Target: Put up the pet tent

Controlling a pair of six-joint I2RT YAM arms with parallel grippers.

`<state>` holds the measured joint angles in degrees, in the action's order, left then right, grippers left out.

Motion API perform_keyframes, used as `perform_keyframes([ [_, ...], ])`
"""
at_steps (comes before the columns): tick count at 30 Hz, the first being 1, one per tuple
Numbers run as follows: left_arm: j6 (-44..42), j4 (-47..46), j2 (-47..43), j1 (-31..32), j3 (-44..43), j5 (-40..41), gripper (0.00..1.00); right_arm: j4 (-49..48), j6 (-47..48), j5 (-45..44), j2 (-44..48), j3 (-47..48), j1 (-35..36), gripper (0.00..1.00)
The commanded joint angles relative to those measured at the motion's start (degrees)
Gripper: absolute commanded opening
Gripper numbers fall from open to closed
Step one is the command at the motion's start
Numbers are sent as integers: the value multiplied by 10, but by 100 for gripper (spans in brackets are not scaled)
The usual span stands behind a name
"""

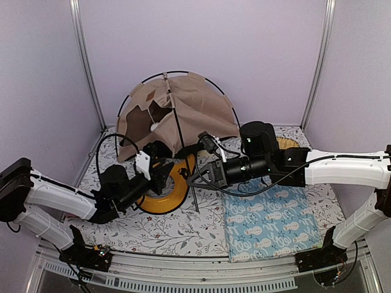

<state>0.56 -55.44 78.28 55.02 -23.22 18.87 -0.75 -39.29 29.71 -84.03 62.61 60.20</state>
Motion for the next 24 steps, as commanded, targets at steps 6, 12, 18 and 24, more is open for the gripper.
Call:
perform_keyframes([
  [6,-17,-40,34,6,-31,27,30,-47,9,-3,1,25,8,0],
  [12,-28,-42,53,6,-47,29,29,-49,8,-3,-2,28,9,0],
  [18,-27,-47,72,5,-56,27,27,-53,6,-3,-5,29,10,0],
  [24,-28,-51,80,5,-59,43,25,-54,4,-4,-5,28,10,0],
])
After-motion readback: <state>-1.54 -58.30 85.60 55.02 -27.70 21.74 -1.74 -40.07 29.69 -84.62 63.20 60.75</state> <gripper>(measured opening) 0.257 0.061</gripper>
